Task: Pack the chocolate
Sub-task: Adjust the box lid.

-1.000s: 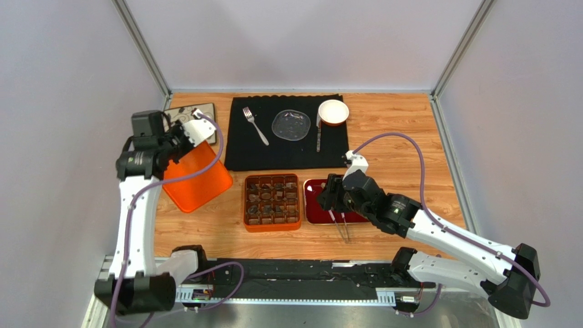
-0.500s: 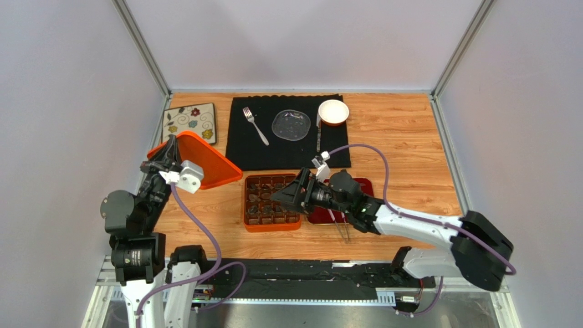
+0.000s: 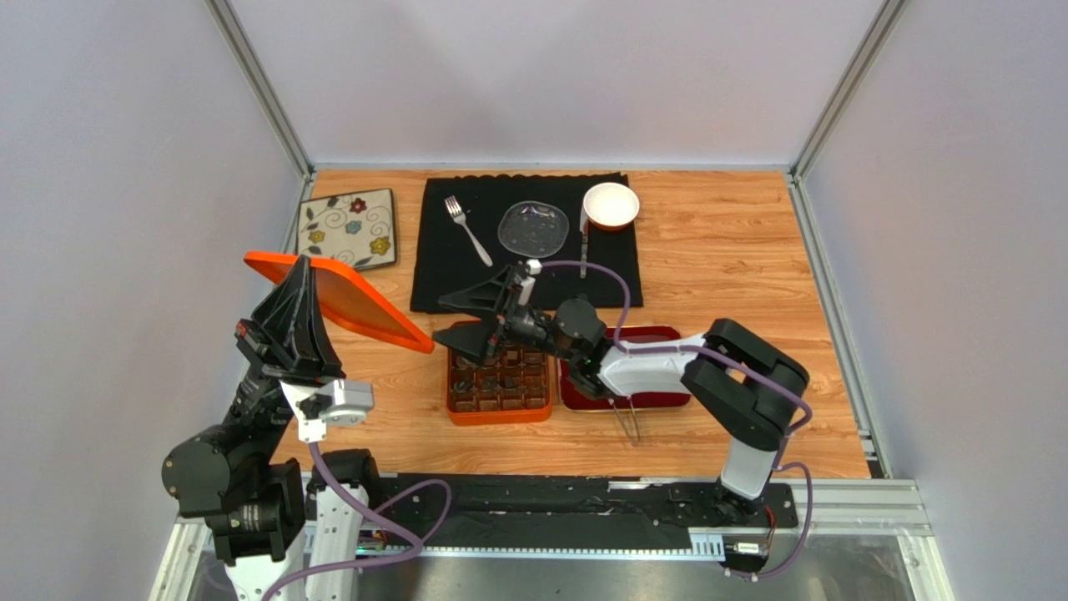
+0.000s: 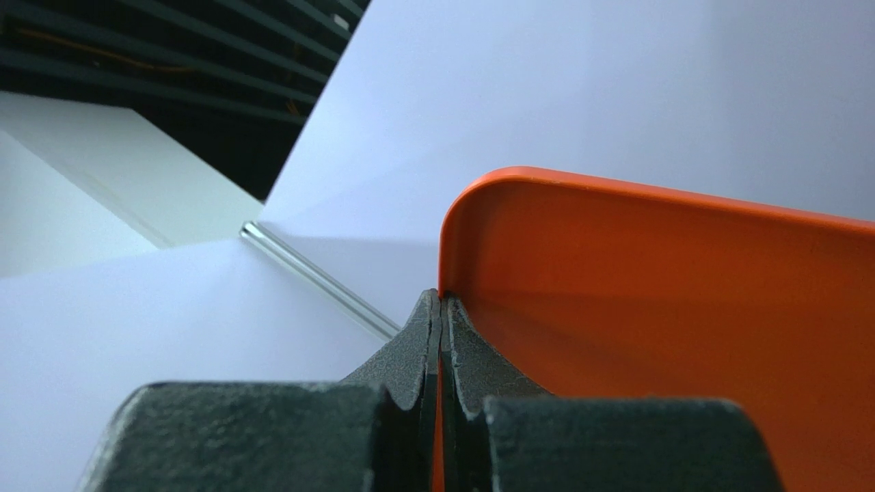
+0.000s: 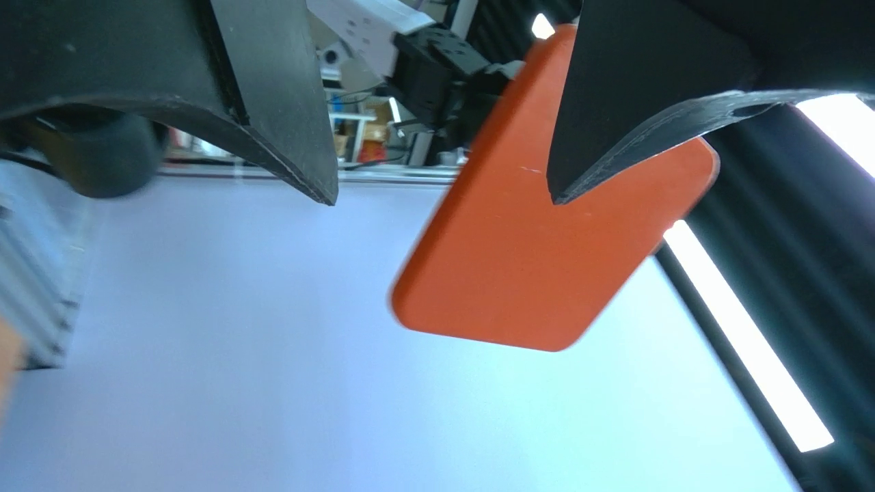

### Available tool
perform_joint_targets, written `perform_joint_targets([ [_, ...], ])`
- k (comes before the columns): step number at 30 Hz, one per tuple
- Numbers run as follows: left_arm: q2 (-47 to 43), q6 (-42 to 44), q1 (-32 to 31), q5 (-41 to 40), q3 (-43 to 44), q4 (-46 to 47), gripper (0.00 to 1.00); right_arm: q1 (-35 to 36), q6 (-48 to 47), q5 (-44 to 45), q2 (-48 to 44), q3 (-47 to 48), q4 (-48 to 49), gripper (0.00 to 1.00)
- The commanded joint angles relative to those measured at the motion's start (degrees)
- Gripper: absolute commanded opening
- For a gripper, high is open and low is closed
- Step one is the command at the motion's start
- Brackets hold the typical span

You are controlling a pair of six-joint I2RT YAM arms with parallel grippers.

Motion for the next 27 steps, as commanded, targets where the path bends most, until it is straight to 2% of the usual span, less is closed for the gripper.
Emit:
perform_joint_targets([
  [1,-0.81,4.25,0.31,3.37,-0.50,3.69,0.00,1.58,7.44,1.33,5.22,10.24,8.77,0.77],
  [8,-1.07,5.74,0.31,3.37,-0.93,3.25,0.00,5.01,11.22,0.37,11.81,17.12,9.82,0.76],
  [10,-0.98,6.36,0.39,3.37,-1.37,3.34,0.00,6.23,12.27,-0.25,13.22,17.47,10.00,0.85],
  [13,-1.25,6.89,0.31,3.72,-2.34,3.69,0.00,7.55,13.24,-0.96,14.36,18.17,10.78,0.89],
  [14,-1.51,6.89,0.22,4.15,-2.87,3.78,0.00,7.73,13.50,-1.13,14.72,18.96,11.14,0.95],
  [27,-2.39,7.41,0.31,4.86,-4.80,3.96,0.00,9.40,20.09,-0.08,19.02,27.31,18.17,0.99],
])
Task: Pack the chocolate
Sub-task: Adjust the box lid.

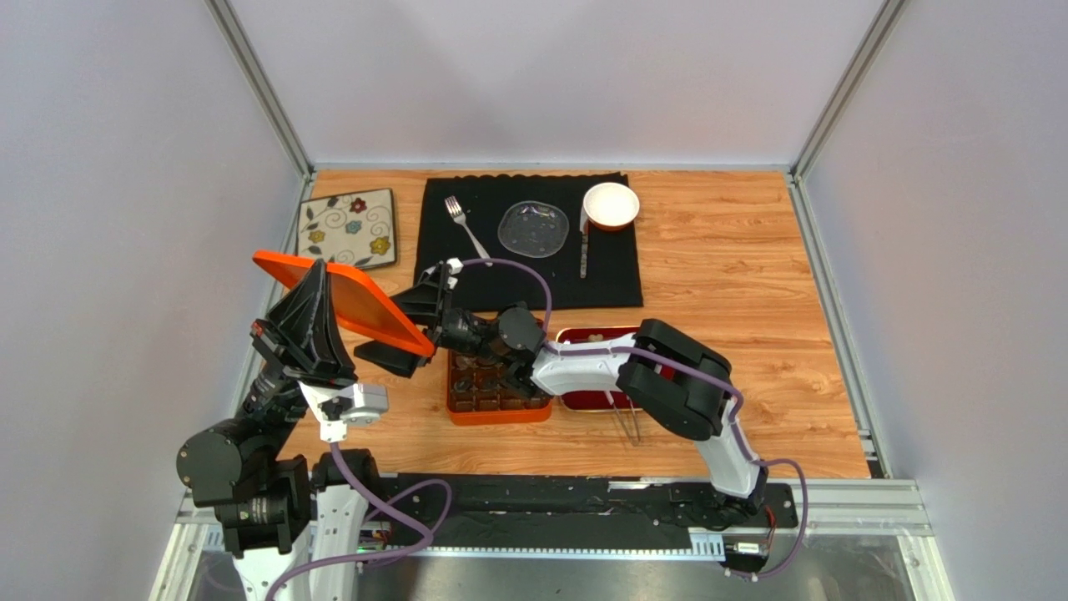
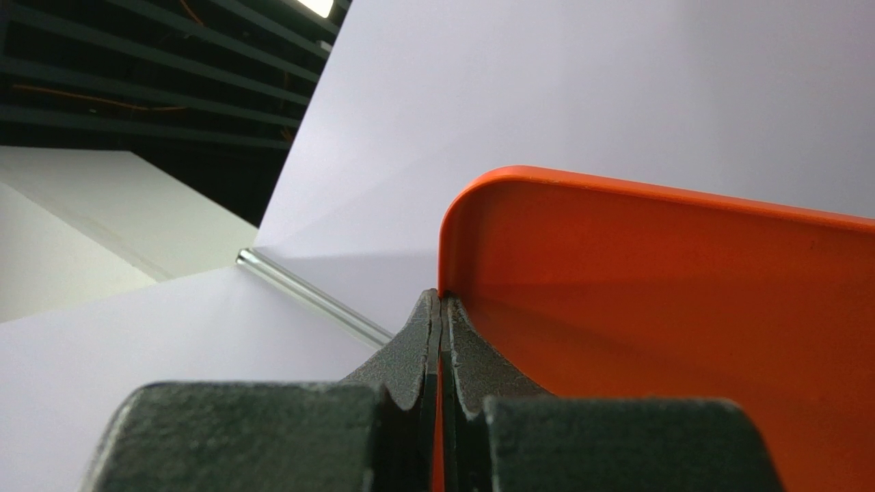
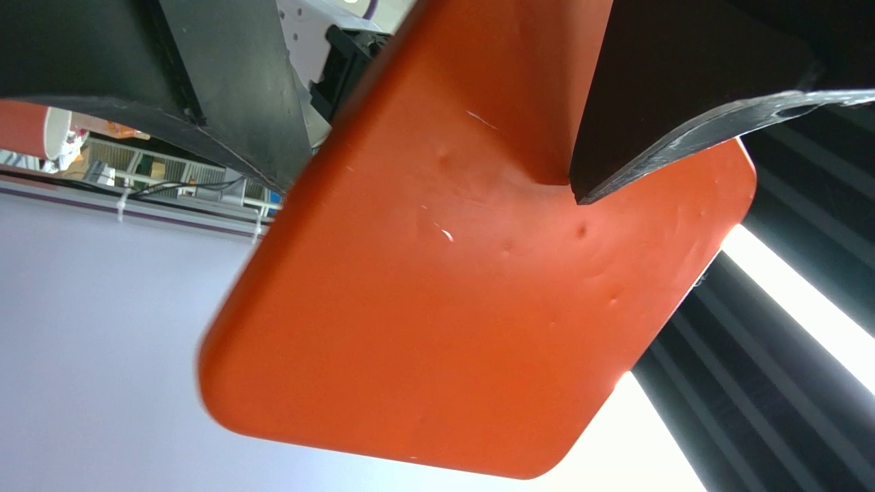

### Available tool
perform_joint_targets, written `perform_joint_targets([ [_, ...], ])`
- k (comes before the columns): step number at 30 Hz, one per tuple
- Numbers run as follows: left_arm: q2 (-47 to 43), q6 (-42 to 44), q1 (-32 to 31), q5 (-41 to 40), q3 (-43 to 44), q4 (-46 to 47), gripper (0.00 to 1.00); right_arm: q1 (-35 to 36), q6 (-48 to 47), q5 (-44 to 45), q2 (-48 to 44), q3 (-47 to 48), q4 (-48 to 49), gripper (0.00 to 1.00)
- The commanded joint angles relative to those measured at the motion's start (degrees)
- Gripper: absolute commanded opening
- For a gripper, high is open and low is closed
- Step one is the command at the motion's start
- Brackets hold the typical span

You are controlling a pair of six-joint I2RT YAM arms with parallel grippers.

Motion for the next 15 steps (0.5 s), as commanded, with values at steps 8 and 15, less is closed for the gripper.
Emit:
perform_joint_targets([
  [8,-1.96,3.77,0.31,1.76,-1.79,1.85,0.00,0.51,6.49,1.66,-1.44,2.80,4.76,0.98],
  [15,-2.40,3.69,0.31,1.67,-2.23,1.85,0.00,0.59,10.43,3.15,1.53,4.98,8.26,0.61],
])
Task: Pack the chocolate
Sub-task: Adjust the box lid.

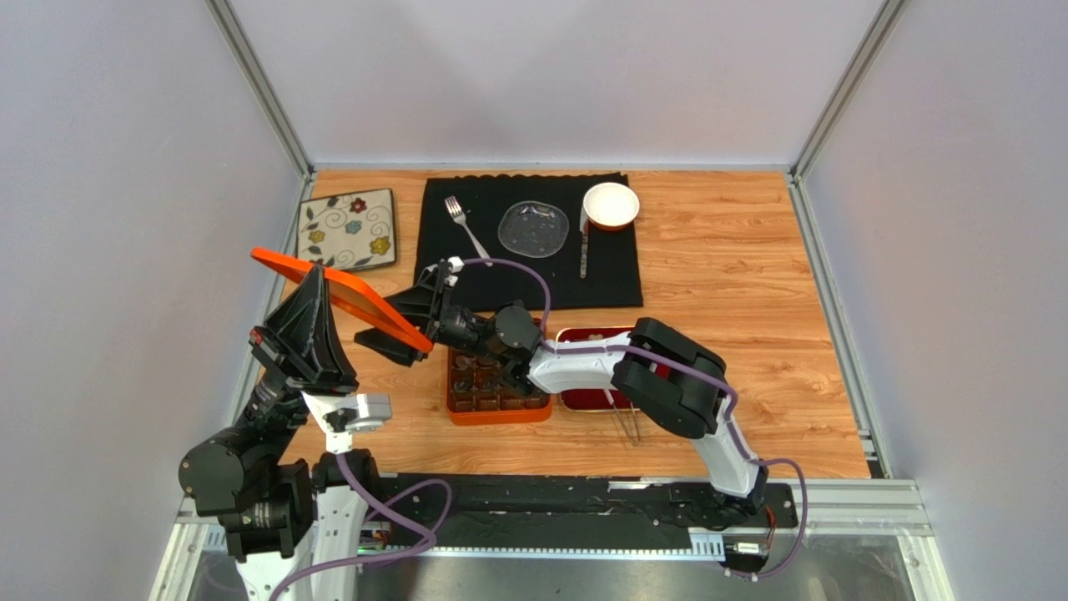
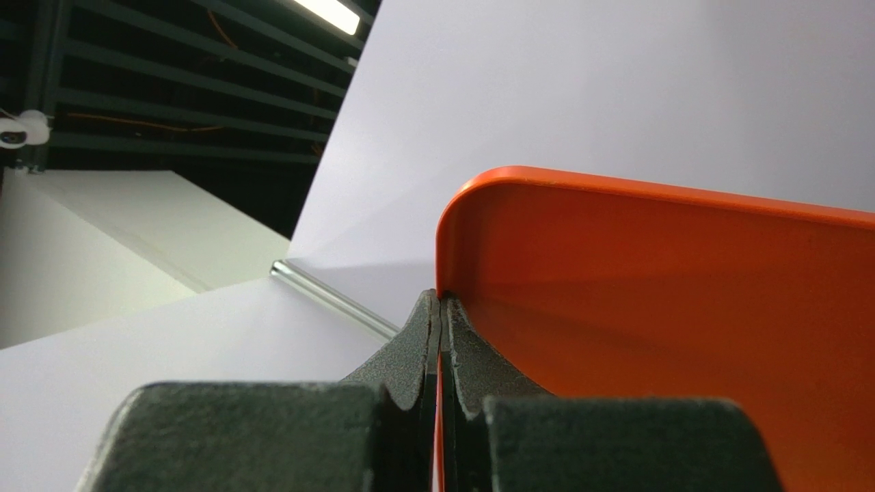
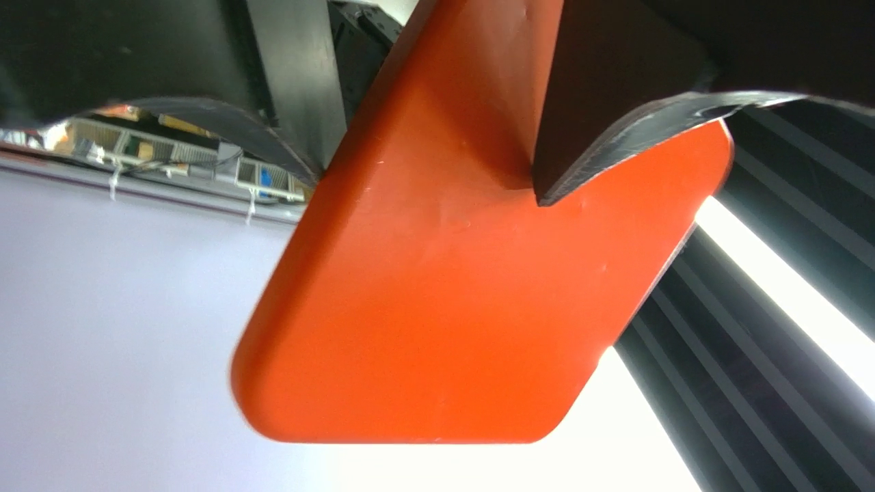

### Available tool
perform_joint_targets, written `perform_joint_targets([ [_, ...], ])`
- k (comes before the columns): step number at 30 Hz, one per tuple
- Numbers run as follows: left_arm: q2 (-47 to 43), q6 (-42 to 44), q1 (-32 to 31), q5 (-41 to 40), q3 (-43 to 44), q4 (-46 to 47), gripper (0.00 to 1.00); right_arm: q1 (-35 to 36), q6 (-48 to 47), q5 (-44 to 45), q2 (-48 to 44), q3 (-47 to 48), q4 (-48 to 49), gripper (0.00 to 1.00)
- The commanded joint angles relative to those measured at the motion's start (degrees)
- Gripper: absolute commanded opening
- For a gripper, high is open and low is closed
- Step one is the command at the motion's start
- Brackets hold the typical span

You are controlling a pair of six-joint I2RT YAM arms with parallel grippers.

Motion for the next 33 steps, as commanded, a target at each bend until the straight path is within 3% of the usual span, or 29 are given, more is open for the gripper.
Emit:
perform_joint_targets([
  [1,-0.69,1.37,0.31,1.76,-1.01,0.56,0.00,0.75,10.50,1.92,0.29,2.60,8.22,0.54],
  [4,-1.40,2.42,0.31,2.37,-1.97,0.48,0.00,0.84,11.73,2.63,0.73,2.69,9.63,0.48],
  [12,-5.70,11.56,0.31,5.89,-7.69,-2.33,0.03,-0.48,12.97,2.98,0.04,2.78,11.12,0.42],
  [15,-7.55,16.56,0.31,5.89,-9.62,-4.70,0.14,-2.05,12.36,2.81,-2.07,0.76,11.30,0.39],
  [18,-8.25,17.46,0.31,4.32,-9.80,-6.99,0.39,-4.16,11.82,2.63,-4.35,-1.52,11.13,0.34],
  [19,-8.25,17.37,0.31,3.61,-9.89,-7.17,0.58,-4.69,11.74,2.54,-4.80,-1.79,11.13,0.31],
  [20,-8.25,17.02,0.31,3.35,-9.98,-7.43,0.62,-5.05,11.56,2.46,-5.06,-1.62,10.86,0.27],
  [24,-8.25,16.93,0.31,3.61,-10.68,-7.96,0.65,-6.89,10.77,0.88,-6.38,-0.21,8.84,0.14],
  [28,-7.64,15.88,0.31,2.56,-12.26,-7.70,0.75,-9.09,10.77,0.35,-6.82,0.67,8.23,0.03],
  [33,-6.41,10.96,0.31,0.18,-12.09,-10.76,0.85,-15.49,8.22,-2.55,-9.90,4.34,2.43,0.01],
])
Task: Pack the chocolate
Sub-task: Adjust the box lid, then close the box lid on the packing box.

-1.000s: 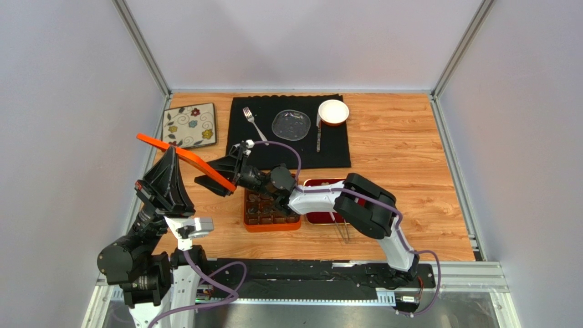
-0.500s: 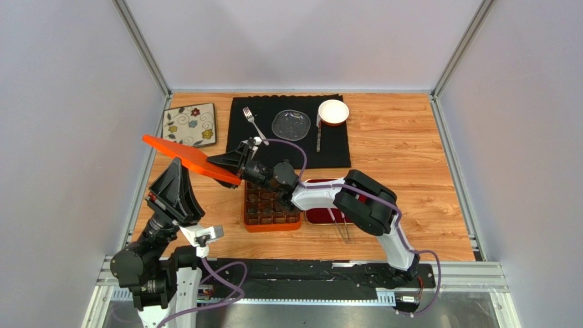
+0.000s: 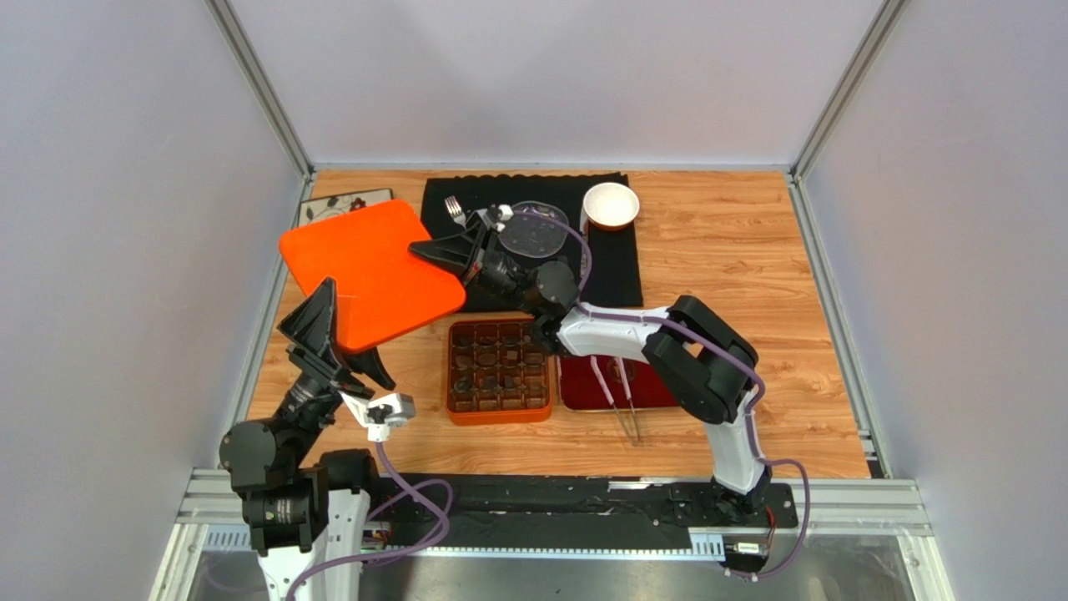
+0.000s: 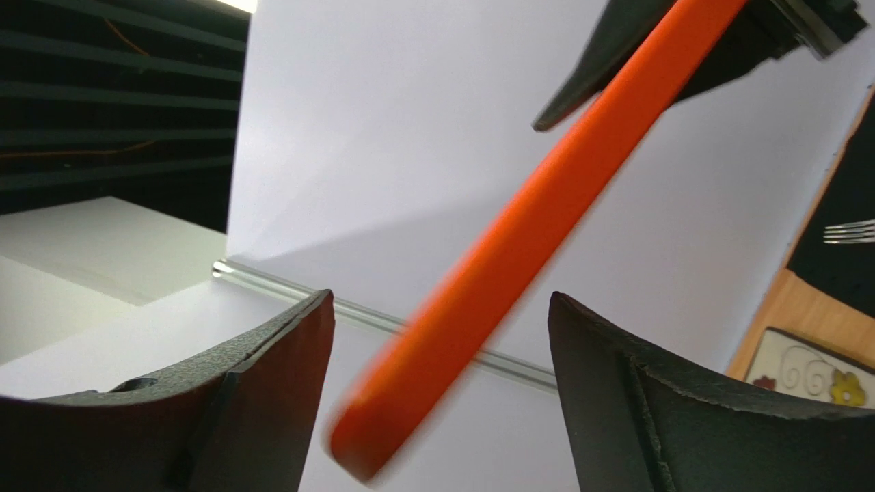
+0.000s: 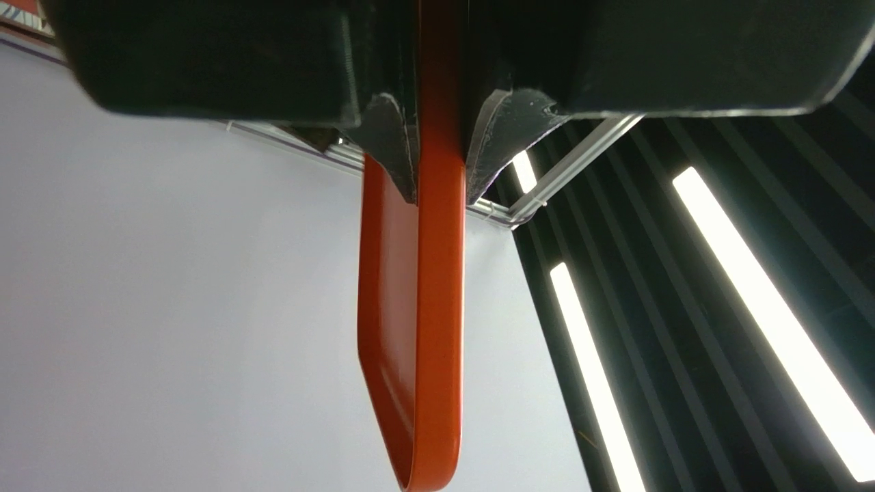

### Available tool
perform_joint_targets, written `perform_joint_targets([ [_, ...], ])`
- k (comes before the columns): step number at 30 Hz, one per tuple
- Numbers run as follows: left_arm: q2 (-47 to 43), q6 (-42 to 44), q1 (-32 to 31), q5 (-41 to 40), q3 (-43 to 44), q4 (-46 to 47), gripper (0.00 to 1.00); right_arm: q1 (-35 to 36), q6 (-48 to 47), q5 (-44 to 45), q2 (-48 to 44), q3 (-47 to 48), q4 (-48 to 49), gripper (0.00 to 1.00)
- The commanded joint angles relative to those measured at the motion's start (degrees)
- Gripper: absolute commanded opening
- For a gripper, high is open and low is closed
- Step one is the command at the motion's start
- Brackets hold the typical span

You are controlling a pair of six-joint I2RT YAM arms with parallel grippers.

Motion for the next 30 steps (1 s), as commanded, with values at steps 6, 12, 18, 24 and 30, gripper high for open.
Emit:
perform_joint_targets([
  [6,3.11,-6.33,0.26,-1.70,-1.40,-12.22,0.90,-12.58,5.09,-7.12,-5.73,17.63,-6.85,0.02],
  [12,7.49,-19.41,0.26,-5.74,3.83,-18.70,0.92,-21.46,-1.67,-13.45,-8.36,23.28,-19.08,0.03],
  [18,31.25,-36.21,0.26,-9.35,21.13,-37.59,0.93,-29.12,-14.23,-18.81,-18.45,8.10,-26.64,0.02],
  [24,43.98,-46.33,0.26,-1.20,28.40,-50.46,0.93,-30.18,-31.73,-19.78,-36.47,-18.23,-38.51,0.02],
  [30,40.29,-50.82,0.26,2.68,16.55,-41.42,0.93,-26.32,-33.85,-14.95,-49.65,-38.14,-35.96,0.01],
])
